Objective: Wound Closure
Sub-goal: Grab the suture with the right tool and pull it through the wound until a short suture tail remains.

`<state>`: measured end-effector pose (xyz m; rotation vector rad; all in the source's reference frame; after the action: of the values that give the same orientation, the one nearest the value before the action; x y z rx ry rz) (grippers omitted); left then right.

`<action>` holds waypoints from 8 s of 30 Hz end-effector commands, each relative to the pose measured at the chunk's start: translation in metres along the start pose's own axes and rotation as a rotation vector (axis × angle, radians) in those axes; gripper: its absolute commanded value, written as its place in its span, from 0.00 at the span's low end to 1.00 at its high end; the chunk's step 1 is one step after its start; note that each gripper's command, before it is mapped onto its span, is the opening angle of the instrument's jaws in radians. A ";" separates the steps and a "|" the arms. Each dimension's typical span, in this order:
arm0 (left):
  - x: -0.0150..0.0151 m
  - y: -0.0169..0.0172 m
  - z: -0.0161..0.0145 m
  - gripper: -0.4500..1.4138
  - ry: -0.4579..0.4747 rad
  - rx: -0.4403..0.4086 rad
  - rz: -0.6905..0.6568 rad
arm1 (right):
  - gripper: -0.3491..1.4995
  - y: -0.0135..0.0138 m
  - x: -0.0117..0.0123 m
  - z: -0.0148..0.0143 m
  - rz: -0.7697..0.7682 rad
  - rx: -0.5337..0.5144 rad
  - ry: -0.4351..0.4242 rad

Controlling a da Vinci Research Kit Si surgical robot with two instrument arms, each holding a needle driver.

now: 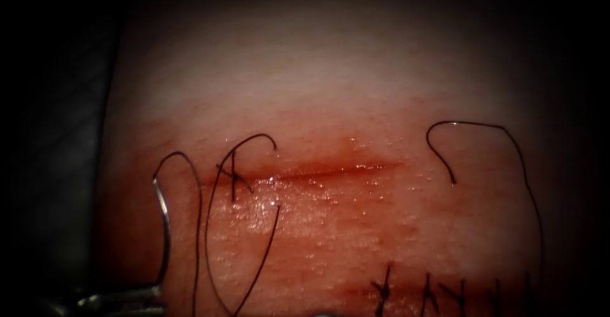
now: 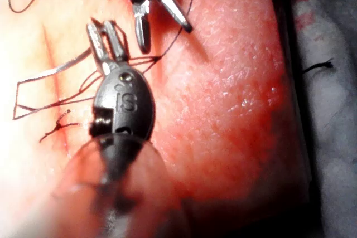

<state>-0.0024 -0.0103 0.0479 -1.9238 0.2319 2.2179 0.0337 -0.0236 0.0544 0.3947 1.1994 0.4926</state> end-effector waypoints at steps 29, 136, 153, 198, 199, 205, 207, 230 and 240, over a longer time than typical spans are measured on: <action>-0.0032 -0.0033 -0.0016 0.00 -0.046 0.109 0.010 | 0.00 0.0138 -0.0059 0.0029 -0.203 -0.137 -0.229; -0.0147 -0.0113 -0.0048 0.00 -0.193 0.164 -0.001 | 0.74 0.0020 -0.0006 -0.0031 -0.520 0.002 -0.133; -0.0145 -0.0102 -0.0035 0.00 -0.180 0.151 0.007 | 0.68 0.0129 -0.0051 0.0027 -0.603 -0.051 -0.158; -0.0136 -0.0107 -0.0059 0.00 -0.177 0.134 0.005 | 0.64 -0.0085 -0.0017 -0.0004 -0.597 0.123 -0.168; -0.0135 -0.0108 -0.0062 0.00 -0.179 0.132 0.004 | 0.72 -0.0077 -0.0016 -0.0005 -0.607 0.115 -0.160; -0.0122 -0.0117 -0.0091 0.00 -0.173 0.159 0.004 | 0.80 -0.0021 -0.0018 -0.0016 -0.657 0.049 -0.117; -0.0120 -0.0117 -0.0095 0.00 -0.172 0.164 0.004 | 0.78 -0.0005 -0.0018 -0.0018 -0.667 0.036 -0.125; -0.0127 -0.0105 -0.0067 0.00 -0.180 0.172 0.014 | 0.20 0.0125 -0.0047 0.0031 -0.629 -0.090 -0.109; -0.0131 -0.0100 -0.0054 0.00 -0.181 0.151 0.018 | 0.00 0.0099 -0.0047 0.0027 -0.586 -0.029 -0.160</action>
<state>0.0076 -0.0027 0.0596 -1.6403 0.3761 2.2966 0.0327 -0.0184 0.0635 0.0465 1.0849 -0.0366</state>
